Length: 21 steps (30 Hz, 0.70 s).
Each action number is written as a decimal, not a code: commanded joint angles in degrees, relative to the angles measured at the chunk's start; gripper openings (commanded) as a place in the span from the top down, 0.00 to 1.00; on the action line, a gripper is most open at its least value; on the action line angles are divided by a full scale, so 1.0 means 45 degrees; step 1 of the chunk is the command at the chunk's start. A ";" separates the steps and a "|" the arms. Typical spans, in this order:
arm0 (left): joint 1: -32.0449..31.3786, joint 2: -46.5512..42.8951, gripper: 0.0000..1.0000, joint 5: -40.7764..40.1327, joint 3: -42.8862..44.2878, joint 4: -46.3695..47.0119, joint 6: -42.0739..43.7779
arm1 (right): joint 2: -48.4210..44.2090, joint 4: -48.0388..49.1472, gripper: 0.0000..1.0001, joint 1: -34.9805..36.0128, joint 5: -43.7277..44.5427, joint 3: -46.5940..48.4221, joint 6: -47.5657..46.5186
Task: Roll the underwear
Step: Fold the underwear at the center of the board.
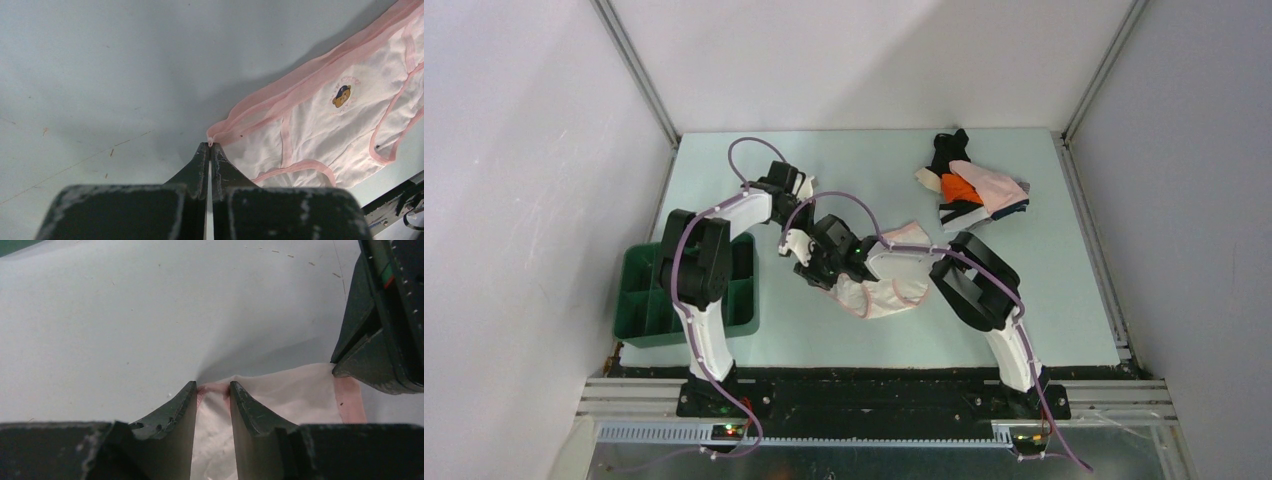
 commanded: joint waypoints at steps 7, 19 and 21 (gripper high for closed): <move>0.0090 -0.0446 1.00 0.0028 0.0181 0.0132 -0.0083 | 0.0747 -0.1528 0.64 0.0146 -0.0136 0.1301 0.1041; 0.0217 -0.0335 1.00 0.0085 0.0371 -0.0040 -0.0117 | 0.1264 -0.1883 0.94 0.0153 0.0861 0.1969 0.1845; 0.0284 -0.0355 1.00 0.0062 0.0438 -0.0122 -0.0159 | 0.1199 -0.1975 1.00 0.0125 0.0778 0.2163 0.1887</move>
